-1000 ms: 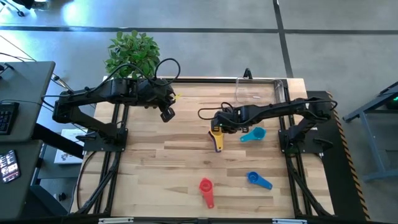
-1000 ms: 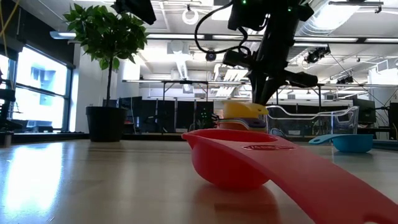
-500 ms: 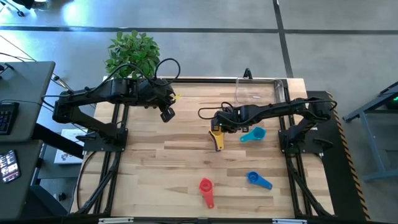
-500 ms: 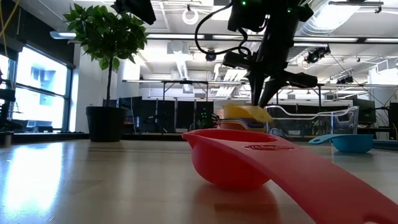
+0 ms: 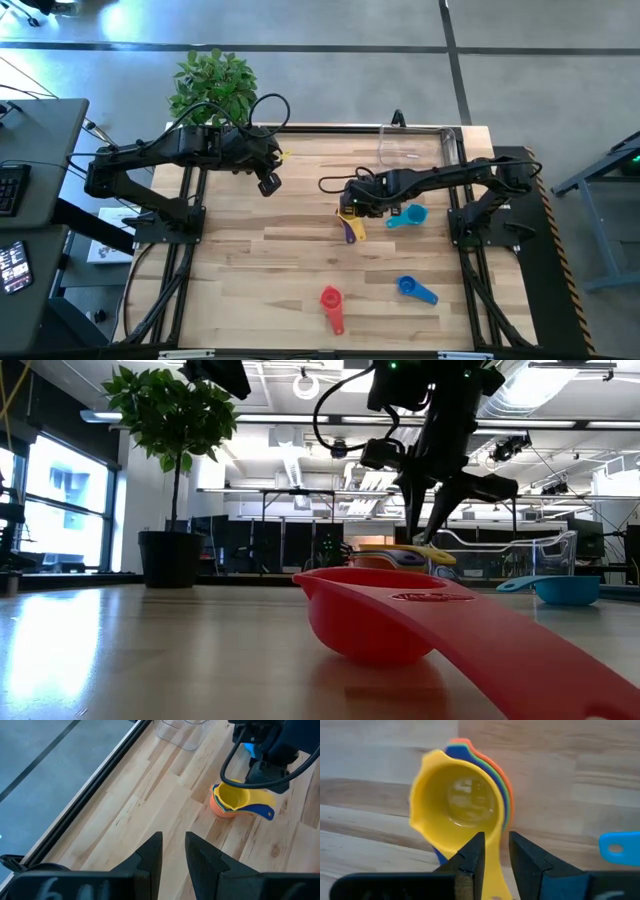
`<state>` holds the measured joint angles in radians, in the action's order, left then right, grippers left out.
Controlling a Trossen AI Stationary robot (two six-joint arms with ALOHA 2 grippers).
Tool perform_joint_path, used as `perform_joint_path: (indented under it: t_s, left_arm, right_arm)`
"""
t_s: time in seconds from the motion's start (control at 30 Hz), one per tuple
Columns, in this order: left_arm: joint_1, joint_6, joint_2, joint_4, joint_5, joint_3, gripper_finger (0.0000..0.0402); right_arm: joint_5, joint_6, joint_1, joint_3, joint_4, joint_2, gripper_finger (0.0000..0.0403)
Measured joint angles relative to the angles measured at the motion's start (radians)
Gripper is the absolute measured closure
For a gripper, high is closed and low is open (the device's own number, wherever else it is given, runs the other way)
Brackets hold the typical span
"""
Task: Nest measuring cups in basket
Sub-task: Stack the yellow measuring cup on the dark blue measuring cup
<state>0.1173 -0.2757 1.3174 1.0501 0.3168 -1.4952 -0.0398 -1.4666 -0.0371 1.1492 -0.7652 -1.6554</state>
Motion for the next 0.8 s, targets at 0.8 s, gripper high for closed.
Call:
perform_joint_path:
  t_s: [0.8]
  left_arm:
    - [0.000, 0.000, 0.000, 0.000, 0.000, 0.000, 0.0326]
  right_arm:
    - [0.011, -0.176, 0.131, -0.107, 0.076, 0.012, 0.0324]
